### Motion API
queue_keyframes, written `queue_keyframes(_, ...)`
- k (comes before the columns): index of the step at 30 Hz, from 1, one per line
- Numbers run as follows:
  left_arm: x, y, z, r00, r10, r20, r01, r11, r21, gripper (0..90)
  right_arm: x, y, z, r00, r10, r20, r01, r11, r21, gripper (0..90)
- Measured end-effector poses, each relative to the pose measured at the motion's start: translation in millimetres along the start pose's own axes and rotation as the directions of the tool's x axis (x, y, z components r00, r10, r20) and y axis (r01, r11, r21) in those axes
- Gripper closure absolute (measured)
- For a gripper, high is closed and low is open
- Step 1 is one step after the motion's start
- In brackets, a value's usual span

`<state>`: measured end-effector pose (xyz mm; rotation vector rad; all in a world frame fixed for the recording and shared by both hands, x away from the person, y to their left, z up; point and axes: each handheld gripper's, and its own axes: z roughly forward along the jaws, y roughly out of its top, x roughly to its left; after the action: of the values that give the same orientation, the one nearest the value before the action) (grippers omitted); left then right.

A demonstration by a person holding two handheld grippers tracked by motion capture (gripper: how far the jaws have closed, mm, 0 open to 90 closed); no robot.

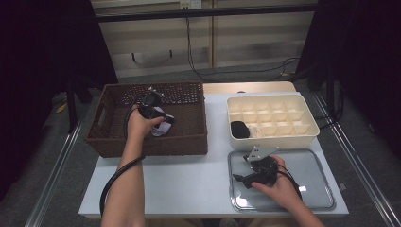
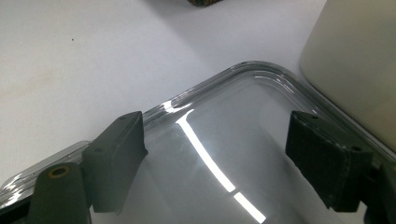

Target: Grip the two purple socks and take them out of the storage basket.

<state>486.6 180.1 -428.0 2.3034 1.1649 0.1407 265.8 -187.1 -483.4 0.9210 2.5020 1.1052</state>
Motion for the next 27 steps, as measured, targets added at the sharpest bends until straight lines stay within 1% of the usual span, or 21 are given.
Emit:
queue_keyframes(1,-0.4,-0.7,2.4,1.0,0.002,-0.004,-0.002,0.9999,0.015,36.6,0.0,0.0,0.0,1.0,0.0,0.0,0.0,1.0,0.0,19.3)
queue_keyframes(2,0.1,-1.3,5.1,0.9999,0.009,-0.009,-0.009,0.9999,0.013,36.7,0.0,0.0,0.0,1.0,0.0,0.0,0.0,1.0,0.0,19.3)
queue_keyframes(3,0.1,-1.7,6.9,0.9999,0.001,-0.011,-0.001,0.9999,0.014,37.2,-0.2,0.0,0.0,1.0,-0.002,-0.001,0.002,1.0,0.001,19.3)
queue_keyframes(4,0.1,-1.8,8.5,0.9999,0.003,-0.01,-0.003,0.9998,0.018,37.9,-0.2,0.0,0.0,1.0,-0.002,-0.001,0.002,1.0,0.001,19.3)
queue_keyframes(6,-0.8,-2.6,11.8,0.9996,0.007,-0.027,-0.007,0.9996,0.026,38.3,-0.1,-0.1,-0.1,1.0,-0.002,0.0,0.002,1.0,0.001,19.3)
queue_keyframes(7,-0.3,-2.9,13.5,0.9996,0.012,-0.025,-0.011,0.9996,0.025,38.3,-0.1,-0.1,-0.1,1.0,-0.002,0.0,0.002,1.0,0.001,19.3)
queue_keyframes(8,-0.5,-3.7,14.8,0.9997,0.004,-0.025,-0.003,0.9996,0.027,38.4,-0.1,-0.1,0.0,1.0,-0.002,-0.001,0.002,1.0,0.001,19.3)
queue_keyframes(11,-0.5,-5.6,18.5,0.9997,0.006,-0.023,-0.005,0.9987,0.05,42.6,0.1,-0.1,-0.1,1.0,-0.003,0.002,0.003,1.0,0.001,19.4)
queue_keyframes(12,-0.5,-6.0,19.4,0.9995,0.012,-0.029,-0.01,0.9984,0.056,45.1,0.3,-0.1,-0.2,1.0,-0.003,0.003,0.003,1.0,0.001,19.4)
queue_keyframes(14,-2.6,-6.6,20.4,0.9989,0.022,-0.041,-0.018,0.9965,0.082,54.1,0.1,-0.1,-0.1,1.0,-0.003,0.003,0.003,1.0,0.001,19.4)
queue_keyframes(15,-3.4,-6.9,21.1,0.9984,0.028,-0.049,-0.024,0.9959,0.087,57.1,0.1,-0.1,-0.1,1.0,-0.003,0.003,0.003,1.0,0.001,19.4)
queue_keyframes(16,-3.1,-6.7,20.5,0.9966,0.052,-0.065,-0.046,0.9944,0.095,59.4,0.2,-0.1,-0.1,1.0,-0.003,0.003,0.003,1.0,0.001,19.4)
queue_keyframes(17,-3.7,-7.3,21.1,0.9978,0.029,-0.059,-0.024,0.9953,0.094,64.1,0.2,-0.1,-0.2,1.0,-0.003,0.003,0.003,1.0,0.001,19.4)
queue_keyframes(19,-3.2,-8.1,20.7,0.9978,0.022,-0.062,-0.016,0.9954,0.095,69.5,0.2,-0.1,-0.2,1.0,-0.004,0.003,0.004,1.0,0.001,19.4)
queue_keyframes(20,-3.1,-8.1,20.0,0.998,0.015,-0.061,-0.009,0.995,0.099,73.8,0.2,-0.1,-0.2,1.0,-0.003,0.003,0.003,1.0,0.001,19.4)
queue_keyframes(21,-3.8,-7.7,19.3,0.9982,-0.014,-0.058,0.02,0.9944,0.103,78.8,0.2,-0.1,-0.2,1.0,-0.003,0.003,0.003,1.0,0.001,19.4)
queue_keyframes(22,-3.2,-7.7,18.5,0.998,-0.014,-0.062,0.021,0.9933,0.114,83.0,0.3,0.0,-0.1,1.0,0.0,0.003,0.0,1.0,0.0,19.4)
queue_keyframes(23,-3.7,-7.8,18.3,0.998,-0.018,-0.061,0.025,0.9929,0.116,83.6,0.3,0.0,-0.1,1.0,-0.001,0.003,0.001,1.0,0.0,19.4)
queue_keyframes(24,-4.3,-7.3,17.6,0.9981,-0.013,-0.06,0.02,0.9923,0.123,83.8,0.4,-0.1,-0.1,1.0,0.001,0.003,-0.001,1.0,0.0,19.4)
queue_keyframes(26,-6.1,-6.3,16.5,0.9982,-0.007,-0.059,0.014,0.993,0.117,84.3,0.2,-0.1,-0.2,1.0,-0.003,0.003,0.003,1.0,0.001,19.4)
queue_keyframes(27,-6.6,-5.8,15.9,0.9988,-0.001,-0.05,0.007,0.994,0.109,84.3,0.2,-0.1,-0.2,1.0,-0.003,0.003,0.003,1.0,0.001,19.4)
